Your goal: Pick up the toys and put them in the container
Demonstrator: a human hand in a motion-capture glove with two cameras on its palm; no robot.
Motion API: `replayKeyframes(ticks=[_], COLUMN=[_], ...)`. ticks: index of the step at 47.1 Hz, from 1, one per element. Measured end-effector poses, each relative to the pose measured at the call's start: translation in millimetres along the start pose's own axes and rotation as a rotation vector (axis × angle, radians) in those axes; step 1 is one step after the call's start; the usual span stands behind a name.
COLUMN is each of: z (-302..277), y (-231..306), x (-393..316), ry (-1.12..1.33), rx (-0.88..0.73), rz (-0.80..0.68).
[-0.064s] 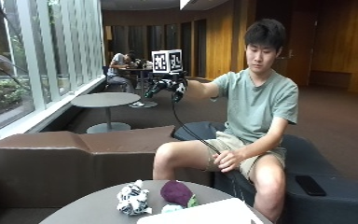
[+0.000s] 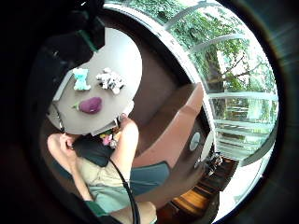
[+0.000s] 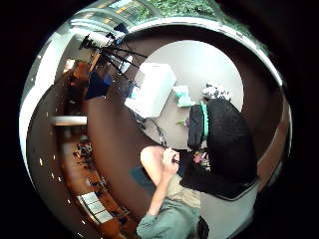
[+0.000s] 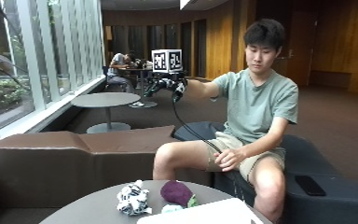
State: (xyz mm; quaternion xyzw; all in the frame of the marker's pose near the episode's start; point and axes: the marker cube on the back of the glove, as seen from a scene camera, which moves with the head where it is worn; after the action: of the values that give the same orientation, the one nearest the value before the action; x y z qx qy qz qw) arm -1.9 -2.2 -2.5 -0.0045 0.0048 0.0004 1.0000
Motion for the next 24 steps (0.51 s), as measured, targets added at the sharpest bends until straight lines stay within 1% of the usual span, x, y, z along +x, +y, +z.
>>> replayKeyframes(ticks=[15,24], z=[-5,-3], y=[-18,-39], x=[8,7], ry=[0.077,0.05], rx=[-0.008,-0.03], rz=[0.009,0.026])
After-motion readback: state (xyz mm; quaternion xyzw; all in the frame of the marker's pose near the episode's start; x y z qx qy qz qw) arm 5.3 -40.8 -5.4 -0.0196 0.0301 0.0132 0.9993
